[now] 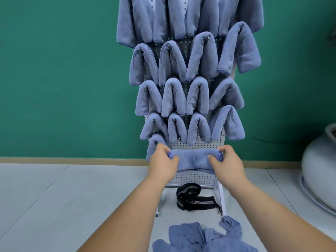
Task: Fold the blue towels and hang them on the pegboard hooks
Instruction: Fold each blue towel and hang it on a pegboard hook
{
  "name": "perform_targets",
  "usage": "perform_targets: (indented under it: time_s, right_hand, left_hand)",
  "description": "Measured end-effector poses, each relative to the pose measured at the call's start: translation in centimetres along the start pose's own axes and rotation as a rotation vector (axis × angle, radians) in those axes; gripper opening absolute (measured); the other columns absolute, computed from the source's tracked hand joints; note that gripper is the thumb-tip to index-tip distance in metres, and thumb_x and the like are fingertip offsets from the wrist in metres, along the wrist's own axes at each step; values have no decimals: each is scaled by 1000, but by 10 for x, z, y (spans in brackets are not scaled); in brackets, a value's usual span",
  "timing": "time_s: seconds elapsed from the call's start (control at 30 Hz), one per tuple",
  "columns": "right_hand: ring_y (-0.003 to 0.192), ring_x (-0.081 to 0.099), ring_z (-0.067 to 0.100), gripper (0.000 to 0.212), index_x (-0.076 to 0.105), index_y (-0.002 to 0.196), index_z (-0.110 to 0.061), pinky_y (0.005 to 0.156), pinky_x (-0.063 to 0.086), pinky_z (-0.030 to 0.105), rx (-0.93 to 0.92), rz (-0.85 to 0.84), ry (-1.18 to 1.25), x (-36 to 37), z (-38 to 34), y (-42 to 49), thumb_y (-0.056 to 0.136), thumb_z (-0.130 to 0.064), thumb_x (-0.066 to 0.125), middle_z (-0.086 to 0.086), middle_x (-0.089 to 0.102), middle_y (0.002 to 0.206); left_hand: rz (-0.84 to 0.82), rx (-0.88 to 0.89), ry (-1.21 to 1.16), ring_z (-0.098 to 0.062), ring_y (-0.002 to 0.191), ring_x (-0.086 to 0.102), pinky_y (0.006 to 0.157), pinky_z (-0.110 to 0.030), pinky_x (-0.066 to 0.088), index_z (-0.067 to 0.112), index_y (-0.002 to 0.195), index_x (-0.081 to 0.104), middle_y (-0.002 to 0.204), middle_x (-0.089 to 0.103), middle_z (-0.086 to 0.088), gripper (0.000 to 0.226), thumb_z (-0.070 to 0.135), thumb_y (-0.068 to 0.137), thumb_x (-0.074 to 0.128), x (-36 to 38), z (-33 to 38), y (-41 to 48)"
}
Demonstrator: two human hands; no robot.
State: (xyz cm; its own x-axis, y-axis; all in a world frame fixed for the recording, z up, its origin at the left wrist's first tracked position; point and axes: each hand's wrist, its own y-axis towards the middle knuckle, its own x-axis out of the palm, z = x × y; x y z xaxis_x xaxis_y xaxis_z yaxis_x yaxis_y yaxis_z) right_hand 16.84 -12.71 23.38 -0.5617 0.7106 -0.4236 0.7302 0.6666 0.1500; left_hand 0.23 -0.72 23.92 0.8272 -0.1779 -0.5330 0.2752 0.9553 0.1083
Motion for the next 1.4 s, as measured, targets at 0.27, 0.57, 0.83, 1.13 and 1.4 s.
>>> perform_targets:
  time_s: [0.27,0.57,0.83,1.13,1.4]
  right_hand:
    - [96,65,2,45,45,142,-26,67,45,14,85,-217,331,31,-16,-19,101,-25,64,-7,72,112]
    - [87,70,-4,25,68,120,-33,71,53,19,124,-297,325,54,-11,-15,103,-19,57,-9,76,108]
    - [100,67,-1,35,51,122,-43,82,53,24,-44,-194,125,85,-11,10,97,-26,68,-23,69,111]
    - [142,43,4,39,50,142,-43,115,41,36,-331,-309,-161,103,-6,71,106,-30,47,-23,37,164]
    - [96,66,12,41,48,136,-48,85,56,47,-217,-55,-45,104,4,85,103,-25,41,-13,71,109]
  left_hand:
    - [-141,-237,-427,-16,102,63,73,-30,44,21,137,54,123,66,-1,48,40,94,61,14,11,-11]
    - [-134,-112,-367,-16,89,75,80,-33,62,26,97,72,92,78,8,14,14,95,67,36,-10,-14]
    - [27,-114,-358,-17,89,72,78,-37,61,37,112,58,99,74,9,33,9,96,54,43,-15,11]
    - [168,-19,-238,13,84,62,66,-6,44,34,128,66,95,66,25,38,12,99,55,36,-32,48]
    - [246,206,-181,-2,100,63,85,-26,55,40,125,70,110,72,20,43,15,92,58,59,-16,61]
